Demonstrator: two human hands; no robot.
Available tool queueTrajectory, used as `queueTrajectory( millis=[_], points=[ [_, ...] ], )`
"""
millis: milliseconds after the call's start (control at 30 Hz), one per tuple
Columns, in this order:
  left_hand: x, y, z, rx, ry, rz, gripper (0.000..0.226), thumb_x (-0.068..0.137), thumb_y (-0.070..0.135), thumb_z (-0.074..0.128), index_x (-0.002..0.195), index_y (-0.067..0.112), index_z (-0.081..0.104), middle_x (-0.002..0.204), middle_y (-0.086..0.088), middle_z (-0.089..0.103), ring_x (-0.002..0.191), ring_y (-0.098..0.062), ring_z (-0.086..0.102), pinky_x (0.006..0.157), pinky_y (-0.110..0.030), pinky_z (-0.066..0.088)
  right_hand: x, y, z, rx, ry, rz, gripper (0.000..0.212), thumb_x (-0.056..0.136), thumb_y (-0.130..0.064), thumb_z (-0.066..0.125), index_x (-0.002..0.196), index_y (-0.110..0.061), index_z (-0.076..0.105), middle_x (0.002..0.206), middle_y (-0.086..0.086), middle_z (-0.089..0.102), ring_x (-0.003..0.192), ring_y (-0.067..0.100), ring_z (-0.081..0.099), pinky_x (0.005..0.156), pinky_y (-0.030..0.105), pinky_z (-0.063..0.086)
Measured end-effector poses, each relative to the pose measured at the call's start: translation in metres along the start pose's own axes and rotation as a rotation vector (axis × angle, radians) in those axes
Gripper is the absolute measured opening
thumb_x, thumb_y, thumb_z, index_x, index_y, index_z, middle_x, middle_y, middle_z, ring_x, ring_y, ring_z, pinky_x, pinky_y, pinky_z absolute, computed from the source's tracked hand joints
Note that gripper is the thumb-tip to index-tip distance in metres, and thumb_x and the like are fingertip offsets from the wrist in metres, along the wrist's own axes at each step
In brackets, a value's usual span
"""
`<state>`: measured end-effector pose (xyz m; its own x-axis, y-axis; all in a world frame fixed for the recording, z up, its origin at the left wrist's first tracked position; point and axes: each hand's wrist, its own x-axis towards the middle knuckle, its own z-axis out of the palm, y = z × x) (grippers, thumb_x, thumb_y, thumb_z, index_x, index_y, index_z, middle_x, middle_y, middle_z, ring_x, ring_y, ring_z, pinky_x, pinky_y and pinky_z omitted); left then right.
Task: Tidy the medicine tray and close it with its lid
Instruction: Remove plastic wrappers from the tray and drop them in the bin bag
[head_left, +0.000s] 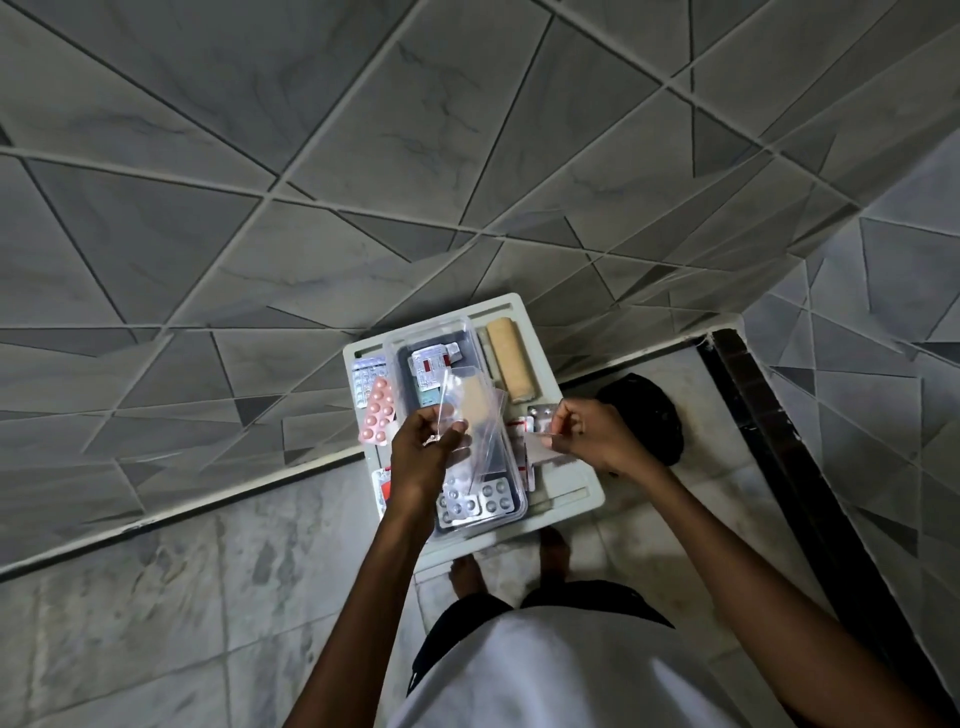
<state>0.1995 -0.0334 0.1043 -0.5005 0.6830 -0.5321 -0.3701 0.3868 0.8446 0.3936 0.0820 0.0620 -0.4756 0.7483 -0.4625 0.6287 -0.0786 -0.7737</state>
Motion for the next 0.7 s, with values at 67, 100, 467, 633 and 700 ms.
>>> queueTrajectory(
  millis=[67,100,467,633,700],
  points=[
    [-0.005,0.003,0.007,0.028,-0.029,-0.015,0.018,0.087,0.005,0.063,0.104,0.013,0.063,0.106,-0.014,0.067,0.081,-0.024,0.069,0.071,-0.029,0.058,-0.013,-0.004,-0.009,0.209,-0.022,0.042,0.016,0.081,-0.008,0.072,0.079,-0.009,0.056,0.077,0.007,0.067,0.071,0.014,0.061,0.063,0.028,0.051],
    [-0.007,0.005,0.012,0.043,-0.051,-0.022,0.020,0.087,0.006,0.063,0.107,0.012,0.063,0.105,-0.012,0.068,0.083,-0.024,0.069,0.073,-0.031,0.058,-0.018,-0.005,-0.013,0.297,0.001,0.053,0.016,0.083,-0.008,0.070,0.080,-0.011,0.055,0.077,0.007,0.068,0.068,0.014,0.061,0.058,0.027,0.052],
    [-0.017,0.000,0.116,0.208,-0.175,0.035,0.015,0.084,0.006,0.066,0.099,0.010,0.064,0.093,-0.007,0.070,0.081,-0.020,0.067,0.067,-0.028,0.057,-0.050,0.012,-0.057,0.506,0.316,0.024,0.015,0.085,-0.003,0.066,0.098,-0.008,0.061,0.090,0.009,0.071,0.062,0.020,0.066,0.042,0.026,0.053],
    [0.004,-0.027,0.172,0.366,-0.234,0.098,0.017,0.082,0.015,0.069,0.098,0.014,0.064,0.094,-0.003,0.071,0.084,-0.019,0.069,0.068,-0.030,0.058,-0.062,0.051,-0.096,0.509,0.352,0.066,0.015,0.088,-0.003,0.063,0.092,-0.017,0.061,0.094,0.015,0.067,0.053,0.005,0.063,0.044,0.022,0.053],
    [0.012,-0.040,0.199,0.432,-0.279,0.107,0.015,0.083,0.016,0.069,0.096,0.012,0.063,0.086,0.001,0.069,0.070,-0.005,0.067,0.056,-0.021,0.052,-0.065,0.068,-0.110,0.582,0.364,0.123,0.012,0.086,-0.003,0.066,0.094,-0.011,0.061,0.092,0.018,0.065,0.045,0.003,0.059,0.044,0.020,0.052]
  ],
)
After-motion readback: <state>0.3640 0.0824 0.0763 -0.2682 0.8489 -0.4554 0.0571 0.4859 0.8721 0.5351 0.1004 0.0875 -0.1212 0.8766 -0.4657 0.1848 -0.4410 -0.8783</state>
